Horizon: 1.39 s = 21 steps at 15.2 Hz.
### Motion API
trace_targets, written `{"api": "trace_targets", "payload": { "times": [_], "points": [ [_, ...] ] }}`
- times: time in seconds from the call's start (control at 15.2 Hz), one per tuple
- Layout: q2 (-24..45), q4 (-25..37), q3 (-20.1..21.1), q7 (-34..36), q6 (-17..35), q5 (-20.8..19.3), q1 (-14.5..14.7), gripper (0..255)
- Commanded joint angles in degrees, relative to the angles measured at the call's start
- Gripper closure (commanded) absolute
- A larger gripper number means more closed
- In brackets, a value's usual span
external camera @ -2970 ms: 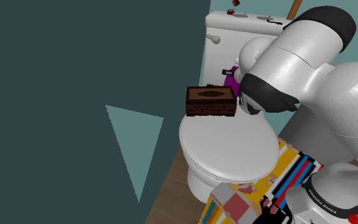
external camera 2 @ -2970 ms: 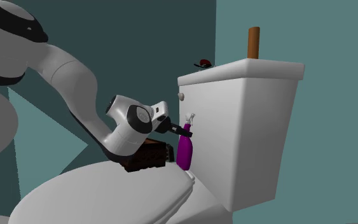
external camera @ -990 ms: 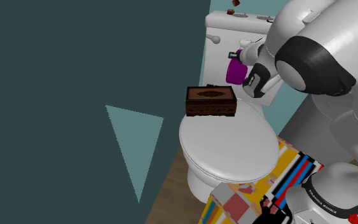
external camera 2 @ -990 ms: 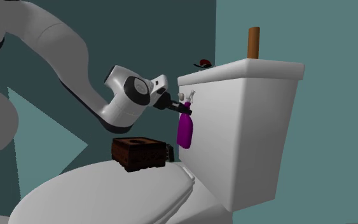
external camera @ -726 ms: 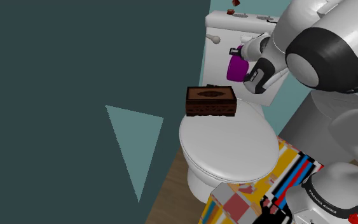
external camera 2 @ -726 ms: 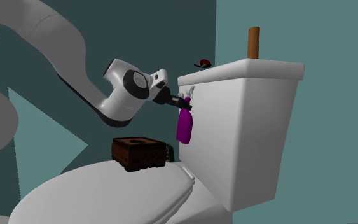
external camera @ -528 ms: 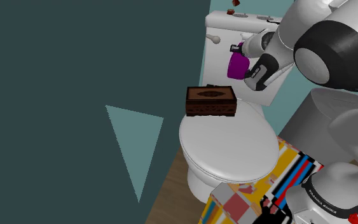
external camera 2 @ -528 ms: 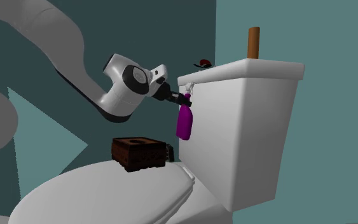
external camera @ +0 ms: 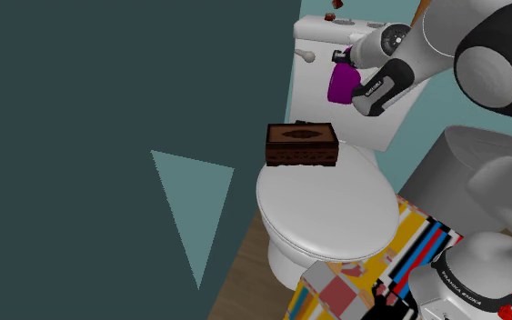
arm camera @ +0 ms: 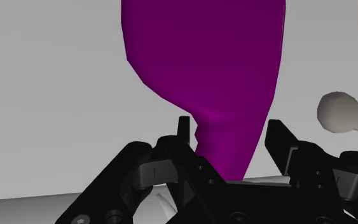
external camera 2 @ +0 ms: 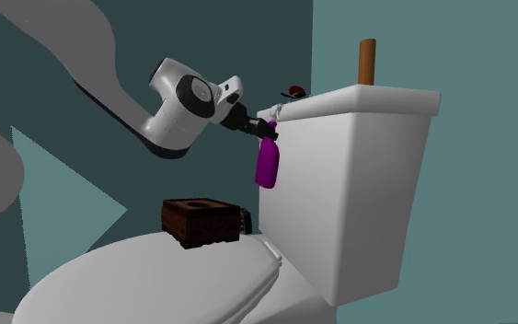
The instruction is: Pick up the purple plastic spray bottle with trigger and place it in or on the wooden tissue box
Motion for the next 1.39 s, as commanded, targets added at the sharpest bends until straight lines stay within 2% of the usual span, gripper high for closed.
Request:
{"api": "trace_targets", "payload": {
  "times": [0.0, 0.13, 0.46, 0.86, 1.25, 1.32],
  "points": [
    [0.9, 0.3, -2.6, -0.7, -1.6, -0.5, 2.4, 255],
    [1.5, 0.7, -4.0, -1.1, -2.5, -0.8, 3.7, 255],
    [-4.4, -3.8, -12.0, 1.5, -8.0, 2.3, 19.0, 255],
    [-11.9, -6.6, -16.8, 4.8, -16.9, 5.7, 33.2, 255],
    [-19.0, -6.3, -18.1, 8.2, -27.6, 8.7, 44.0, 255],
    [-19.1, -6.7, -17.4, 8.7, -27.0, 8.8, 43.7, 255]
  ]
}}
